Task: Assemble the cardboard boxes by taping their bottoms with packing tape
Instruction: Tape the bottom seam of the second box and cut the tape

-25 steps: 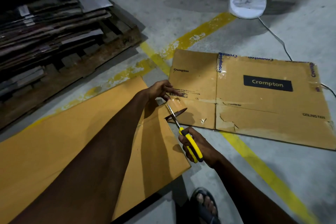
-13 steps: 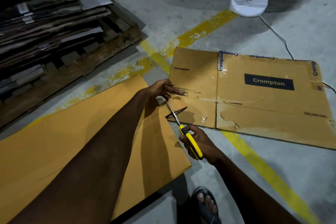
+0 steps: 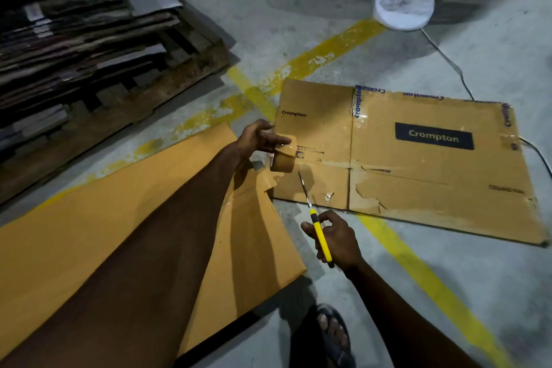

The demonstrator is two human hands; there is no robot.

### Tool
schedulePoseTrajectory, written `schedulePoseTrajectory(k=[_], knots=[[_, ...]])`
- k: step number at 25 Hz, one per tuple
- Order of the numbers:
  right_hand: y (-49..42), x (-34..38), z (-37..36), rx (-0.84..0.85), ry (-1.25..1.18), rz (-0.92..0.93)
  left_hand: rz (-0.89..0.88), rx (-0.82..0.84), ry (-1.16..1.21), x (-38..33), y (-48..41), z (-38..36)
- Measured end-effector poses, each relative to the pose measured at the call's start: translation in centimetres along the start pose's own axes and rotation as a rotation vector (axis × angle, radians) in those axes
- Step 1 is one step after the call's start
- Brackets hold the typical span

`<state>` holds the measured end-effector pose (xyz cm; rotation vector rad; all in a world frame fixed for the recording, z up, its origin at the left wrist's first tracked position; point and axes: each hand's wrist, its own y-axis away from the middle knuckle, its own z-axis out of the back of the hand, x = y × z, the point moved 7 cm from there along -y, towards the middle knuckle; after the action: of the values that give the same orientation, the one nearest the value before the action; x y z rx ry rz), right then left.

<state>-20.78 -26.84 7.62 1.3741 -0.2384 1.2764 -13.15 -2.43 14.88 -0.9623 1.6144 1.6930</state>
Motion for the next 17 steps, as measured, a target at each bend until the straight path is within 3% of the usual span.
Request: schedulePoseTrajectory(k=[4, 6, 12, 15, 17], knots=[[1.7, 4.7, 1.1, -0.293, 0.334, 0.244, -0.026, -0.149, 0.027, -3.0, 2.3, 2.0], [3.4, 8.2, -0.2, -0.353, 0.472, 0.381, -0.058, -0.208, 0.039, -5.0, 5.0, 3.8], [8.1, 13.5, -9.6, -0.279, 0.884, 0.677, -0.161, -0.509, 0.139, -6.5, 17.6, 10.6], [8.0, 13.2, -13.5, -0.088, 0.96, 0.616, -0.125, -0.599, 0.19, -2.9, 24.7, 11.3], [8.8, 13.5, -14.5, -0.078, 1.019, 0.617, -0.083, -0.649, 0.259, -0.6, 28.7, 10.7]])
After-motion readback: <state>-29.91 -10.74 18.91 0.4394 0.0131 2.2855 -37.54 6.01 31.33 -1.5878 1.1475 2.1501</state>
